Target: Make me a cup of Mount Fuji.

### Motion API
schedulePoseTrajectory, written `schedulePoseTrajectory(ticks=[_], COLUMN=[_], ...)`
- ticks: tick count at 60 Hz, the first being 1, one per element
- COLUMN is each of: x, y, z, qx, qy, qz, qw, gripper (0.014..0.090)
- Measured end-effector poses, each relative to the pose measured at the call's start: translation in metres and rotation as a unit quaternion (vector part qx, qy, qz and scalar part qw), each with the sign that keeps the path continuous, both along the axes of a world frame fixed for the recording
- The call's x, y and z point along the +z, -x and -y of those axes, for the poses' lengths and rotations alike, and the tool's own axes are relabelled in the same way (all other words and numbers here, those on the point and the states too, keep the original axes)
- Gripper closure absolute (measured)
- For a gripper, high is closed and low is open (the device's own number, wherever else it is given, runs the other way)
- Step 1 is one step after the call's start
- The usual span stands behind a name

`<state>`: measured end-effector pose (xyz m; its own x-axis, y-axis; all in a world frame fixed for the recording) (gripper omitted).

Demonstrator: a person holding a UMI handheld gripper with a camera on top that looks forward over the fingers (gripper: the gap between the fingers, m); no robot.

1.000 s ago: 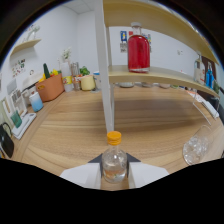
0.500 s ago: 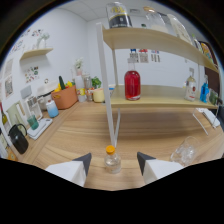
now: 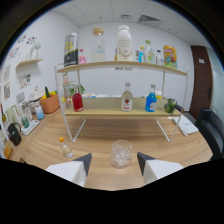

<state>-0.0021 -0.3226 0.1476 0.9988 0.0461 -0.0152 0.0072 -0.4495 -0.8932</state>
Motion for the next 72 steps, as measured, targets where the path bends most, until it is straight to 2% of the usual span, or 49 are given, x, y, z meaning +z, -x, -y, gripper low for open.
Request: schedulePoseTrajectory(ticks=[4,8,19,34,41,50,55,57,72], x=[0.009,0.027,0.068,0.073,0.064,0.045,0.037,0.037,0.037], y=[-0.019,-0.036,-0.076,-0.112,-0.123,-0.129,-0.129,-0.132,-0.130], z=[-0.005,-0.017,-0.076,-0.161,-0.191,-0.211,-0.217,-0.218,-0.215], qx=[-0.008,-0.012,-0.027,-0.024,-0.024,-0.012,-0.005,-0.010,-0.011], qy=[-0.003,-0.022,-0.064,-0.086,-0.080,-0.066,-0.061,-0.063,-0.058], qz=[-0.002,-0.003,-0.011,-0.012,-0.012,0.004,0.008,0.012,-0.003], qw=[1.000,1.000,0.998,0.996,0.996,0.998,0.998,0.998,0.998], gripper=[0.0192,0.0190,0.0194,0.0204,0.0315,0.0538,0.0585,0.0661,0.0685])
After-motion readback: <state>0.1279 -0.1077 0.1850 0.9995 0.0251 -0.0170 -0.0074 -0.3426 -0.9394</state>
